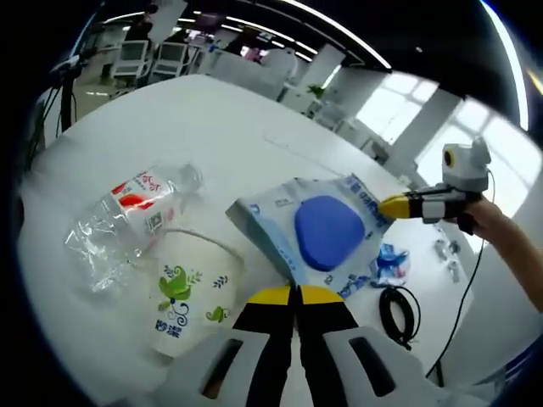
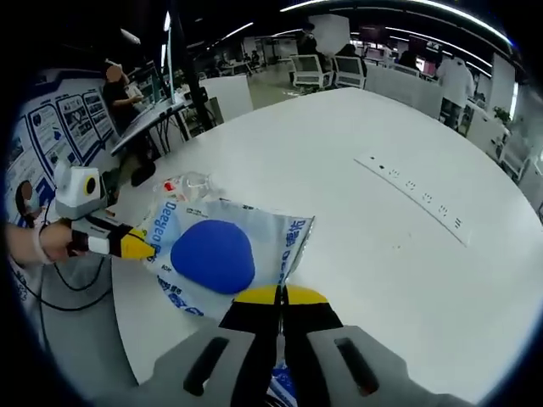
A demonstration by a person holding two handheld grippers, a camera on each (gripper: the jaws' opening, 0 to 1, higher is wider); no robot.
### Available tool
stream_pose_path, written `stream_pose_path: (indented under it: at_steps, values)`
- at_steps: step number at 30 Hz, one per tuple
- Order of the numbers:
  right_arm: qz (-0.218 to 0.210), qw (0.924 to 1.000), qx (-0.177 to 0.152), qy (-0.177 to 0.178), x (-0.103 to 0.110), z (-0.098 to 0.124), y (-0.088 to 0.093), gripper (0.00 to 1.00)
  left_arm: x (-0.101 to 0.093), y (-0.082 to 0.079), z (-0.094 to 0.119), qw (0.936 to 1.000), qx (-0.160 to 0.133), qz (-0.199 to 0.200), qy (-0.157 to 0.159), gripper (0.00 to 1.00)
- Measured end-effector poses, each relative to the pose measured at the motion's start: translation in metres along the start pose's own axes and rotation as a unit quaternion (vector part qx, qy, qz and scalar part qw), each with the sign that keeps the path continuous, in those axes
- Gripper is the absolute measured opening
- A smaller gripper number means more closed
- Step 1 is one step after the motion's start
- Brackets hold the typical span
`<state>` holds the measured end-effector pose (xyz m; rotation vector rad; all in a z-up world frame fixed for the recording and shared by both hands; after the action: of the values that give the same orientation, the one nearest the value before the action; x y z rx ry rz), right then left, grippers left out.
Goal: Arrange the tabletop items into an orderly group along one side of the table until the central work area is clear of visible clutter.
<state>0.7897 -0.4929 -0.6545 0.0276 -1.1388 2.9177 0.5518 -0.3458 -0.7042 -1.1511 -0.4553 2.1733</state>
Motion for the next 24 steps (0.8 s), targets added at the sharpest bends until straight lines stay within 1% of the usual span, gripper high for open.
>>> stream_pose_path:
  at_steps: [6, 10, 14, 18, 20, 24]
  values:
    - [-0.022, 0.9994, -0.021, 0.015, 0.005, 0.013, 0.002, 0.00, -0.002, -0.016, -0.004, 0.9996, 0.007, -0.024, 0.011, 0.00]
    - [-0.035, 0.9987, -0.028, 0.022, 0.008, 0.020, 0.007, 0.00, -0.003, -0.024, -0.007, 0.9991, 0.012, -0.038, 0.016, 0.00]
    - [-0.060, 0.9971, -0.038, 0.028, 0.006, 0.022, 0.011, 0.00, -0.007, -0.033, -0.009, 0.9982, 0.019, -0.054, 0.020, 0.00]
    - [-0.076, 0.9956, -0.044, 0.033, 0.010, 0.023, 0.014, 0.00, -0.005, -0.046, -0.013, 0.9970, 0.027, -0.068, 0.025, 0.00]
    - [-0.085, 0.9947, -0.046, 0.036, 0.012, 0.022, 0.016, 0.00, -0.008, -0.045, -0.011, 0.9963, 0.030, -0.076, 0.026, 0.00]
    - [-0.106, 0.9915, -0.057, 0.049, 0.016, 0.022, 0.017, 0.00, -0.008, -0.052, -0.013, 0.9953, 0.037, -0.084, 0.030, 0.00]
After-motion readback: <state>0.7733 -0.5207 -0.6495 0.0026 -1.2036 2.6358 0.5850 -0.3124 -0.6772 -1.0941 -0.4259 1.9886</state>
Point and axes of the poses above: the point that each gripper's makers call its tool centre point, and the gripper's own axes: z roughly backward along the fingers, x roughly to its left, y roughly out of its underside, the point moved 9 cm from there along z, roughly backward along the fingers, and after that the axes turned 10 degrees about z, right-handed, at the moved point
